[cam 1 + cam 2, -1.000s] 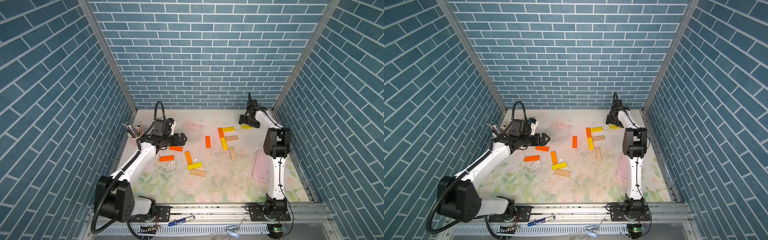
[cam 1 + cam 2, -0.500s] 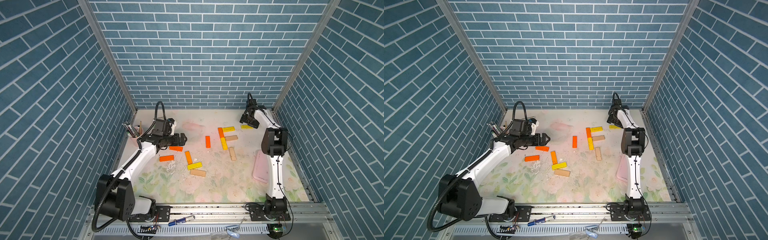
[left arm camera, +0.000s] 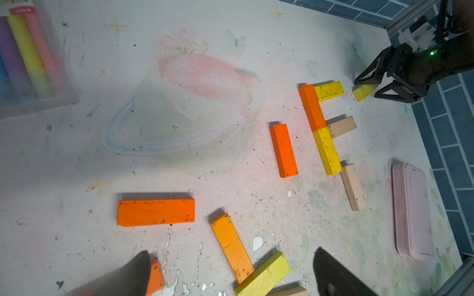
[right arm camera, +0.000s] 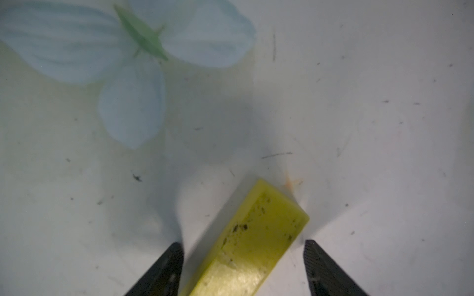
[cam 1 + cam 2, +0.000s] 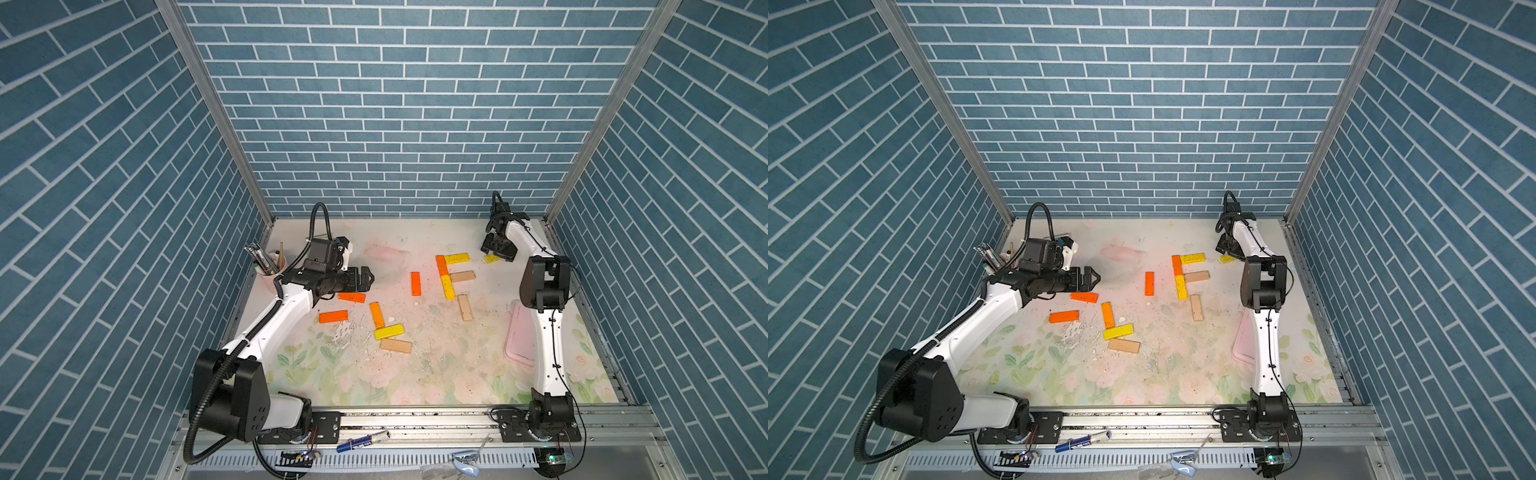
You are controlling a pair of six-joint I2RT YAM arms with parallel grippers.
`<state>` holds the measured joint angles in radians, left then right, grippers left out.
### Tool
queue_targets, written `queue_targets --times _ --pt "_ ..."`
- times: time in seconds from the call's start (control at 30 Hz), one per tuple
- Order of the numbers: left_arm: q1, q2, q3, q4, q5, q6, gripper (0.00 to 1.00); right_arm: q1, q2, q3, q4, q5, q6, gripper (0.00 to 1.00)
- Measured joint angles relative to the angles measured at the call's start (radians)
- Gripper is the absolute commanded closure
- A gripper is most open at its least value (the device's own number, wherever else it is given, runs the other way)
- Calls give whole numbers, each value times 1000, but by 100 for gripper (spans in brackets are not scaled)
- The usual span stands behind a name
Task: Assemble the number 6 with building blocks
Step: Pick up the building block from the center of the board.
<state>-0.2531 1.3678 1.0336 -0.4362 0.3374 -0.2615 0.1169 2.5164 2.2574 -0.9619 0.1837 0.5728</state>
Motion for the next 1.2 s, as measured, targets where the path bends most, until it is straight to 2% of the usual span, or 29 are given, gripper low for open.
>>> queue_targets --times 0.23,0.4,0.63,1.0,1.2 --pt "0 0 0 0 1 0 1 -4 -118 -214 78 -27 -31 52" --pt "0 0 0 0 0 0 1 -17 -145 -267 127 -89 -85 69" --pt "0 0 0 0 1 0 1 -22 -241 -422 182 -153 -171 73" --pt "0 -1 0 1 8 -1 1 -12 -604 -824 252 -257 -216 73" --pt "0 -4 0 2 16 -4 1 16 -728 -975 270 -293 -240 73"
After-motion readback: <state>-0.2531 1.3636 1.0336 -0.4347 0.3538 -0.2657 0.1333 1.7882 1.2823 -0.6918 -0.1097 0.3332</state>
